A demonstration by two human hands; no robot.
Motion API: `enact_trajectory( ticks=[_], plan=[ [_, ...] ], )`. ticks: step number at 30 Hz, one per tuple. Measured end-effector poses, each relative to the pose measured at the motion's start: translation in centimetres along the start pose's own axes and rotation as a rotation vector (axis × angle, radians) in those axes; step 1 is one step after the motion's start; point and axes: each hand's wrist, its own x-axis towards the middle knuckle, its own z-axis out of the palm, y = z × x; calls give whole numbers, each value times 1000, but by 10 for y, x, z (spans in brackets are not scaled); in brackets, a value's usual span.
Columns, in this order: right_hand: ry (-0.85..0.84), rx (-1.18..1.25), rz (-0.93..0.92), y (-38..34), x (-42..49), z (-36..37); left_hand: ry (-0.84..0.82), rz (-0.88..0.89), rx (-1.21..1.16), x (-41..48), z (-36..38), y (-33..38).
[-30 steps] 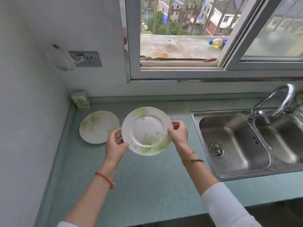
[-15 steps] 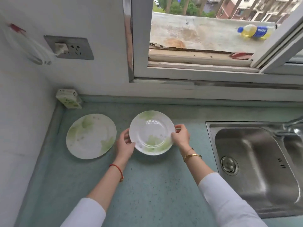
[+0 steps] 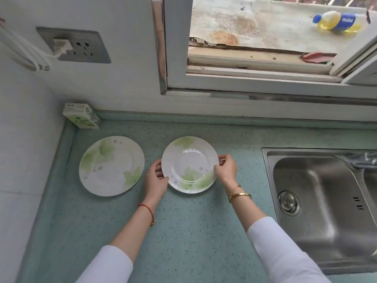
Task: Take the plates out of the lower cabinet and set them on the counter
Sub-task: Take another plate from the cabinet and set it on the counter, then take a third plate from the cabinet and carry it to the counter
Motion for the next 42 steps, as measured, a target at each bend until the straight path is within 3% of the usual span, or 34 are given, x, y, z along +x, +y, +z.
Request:
enact_trajectory(
  ticks=[13,17,26,42],
  plan=[
    [-5,-75,-54,-8,-29,-28,-84,32,195,-24,-15,12],
    [-55,73,-104,-15,-65,-43,-52,102,37,-54,-39,19],
    [-353,386,-144,-21,-178,-60,40,196,-249,-178,-105,25],
    [-782,339,-500,24,-320,-122,573,269,-529,-425,-94,-39]
  ],
)
